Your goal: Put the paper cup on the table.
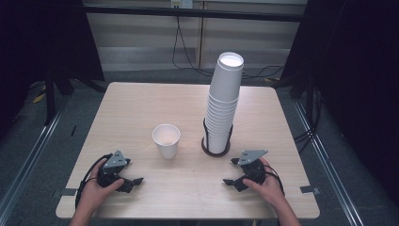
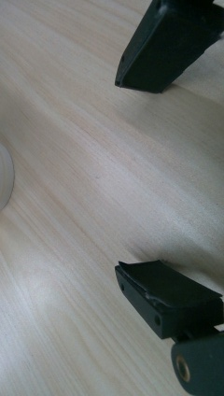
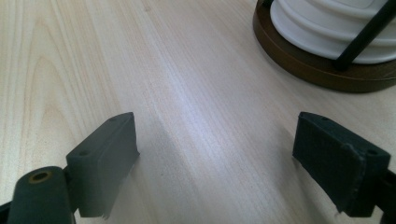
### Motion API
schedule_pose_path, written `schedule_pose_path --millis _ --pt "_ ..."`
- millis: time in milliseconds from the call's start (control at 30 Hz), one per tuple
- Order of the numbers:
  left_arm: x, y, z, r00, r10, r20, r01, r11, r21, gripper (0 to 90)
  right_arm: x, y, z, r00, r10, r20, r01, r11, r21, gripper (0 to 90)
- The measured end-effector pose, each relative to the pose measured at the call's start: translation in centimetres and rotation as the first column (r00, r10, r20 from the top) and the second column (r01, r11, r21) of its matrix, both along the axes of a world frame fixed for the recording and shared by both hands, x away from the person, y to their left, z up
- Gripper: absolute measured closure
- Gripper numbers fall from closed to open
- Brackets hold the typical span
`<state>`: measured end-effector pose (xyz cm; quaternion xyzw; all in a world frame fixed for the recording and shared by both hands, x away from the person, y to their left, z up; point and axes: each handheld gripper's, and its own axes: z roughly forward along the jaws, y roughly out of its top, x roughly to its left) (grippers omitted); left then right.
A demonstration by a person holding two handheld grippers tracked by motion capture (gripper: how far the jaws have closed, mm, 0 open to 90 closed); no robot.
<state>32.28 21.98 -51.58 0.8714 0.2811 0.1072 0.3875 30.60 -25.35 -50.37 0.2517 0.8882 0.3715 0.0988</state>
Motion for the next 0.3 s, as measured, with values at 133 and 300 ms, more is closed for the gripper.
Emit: schedule_pose_path --millis 133,300 --pt "-0.08 -0.03 -0.01 1.0 0.007 -0.005 -0.007 1.0 -0.003 8.9 -0.05 0.01 0.0 1.0 -0.006 0.0 0.006 1.0 0.0 13.3" --pt "-0.07 -0.03 -0.01 1.0 0.007 -0.004 -0.007 1.0 -0.003 8.9 -0.06 0.01 0.0 1.0 -0.007 -0.001 0.007 1.0 0.0 13.3"
